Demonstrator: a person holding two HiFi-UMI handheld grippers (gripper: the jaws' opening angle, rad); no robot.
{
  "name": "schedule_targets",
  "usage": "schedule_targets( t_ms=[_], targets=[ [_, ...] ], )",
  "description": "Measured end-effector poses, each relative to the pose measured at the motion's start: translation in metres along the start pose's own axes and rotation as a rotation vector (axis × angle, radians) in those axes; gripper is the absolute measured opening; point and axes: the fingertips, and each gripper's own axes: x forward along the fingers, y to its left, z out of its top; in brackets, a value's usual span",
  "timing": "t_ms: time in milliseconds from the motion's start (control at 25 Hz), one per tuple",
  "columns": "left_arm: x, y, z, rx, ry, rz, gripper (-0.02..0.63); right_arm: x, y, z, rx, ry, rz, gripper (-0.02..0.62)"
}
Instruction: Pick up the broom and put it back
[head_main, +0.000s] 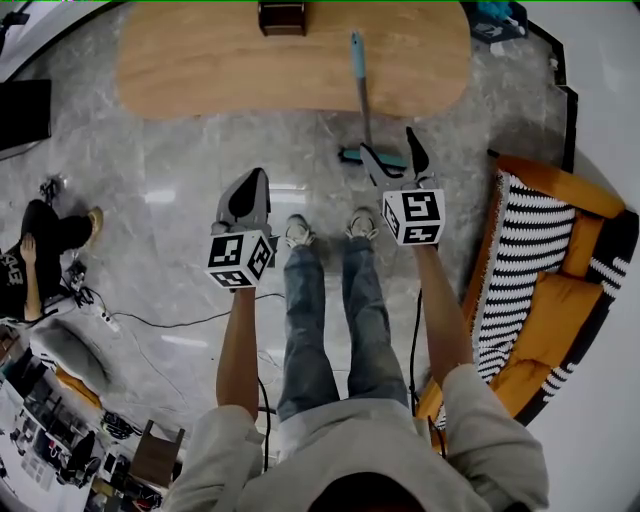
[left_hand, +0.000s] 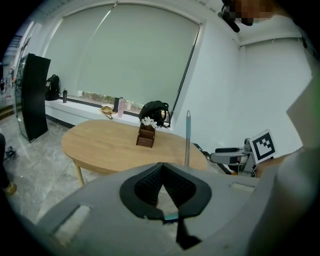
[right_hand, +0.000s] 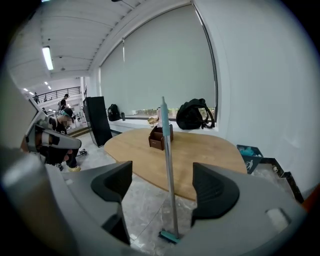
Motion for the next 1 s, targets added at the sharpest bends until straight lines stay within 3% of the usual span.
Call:
schedule_targets(
  t_ms=[360,640,1000],
  targets=[
    [-0.001,0.009,-0.002,-0.009,0.005,0.015,0.002,0.069,-0.007,0.026,-0.003,-0.004,0.006,0.353],
    [0.0,0.015,-0.003,0.004,0.011,0.014,0.002,0.108,-0.017,0.023,0.013,0.037,-0.008,0.304],
    [-0.002,0.022,0.001,0.001,0.004,0.021,0.002,0.121,-0.018,0.015,-0.033,0.078,-0.047,0.098]
  ],
)
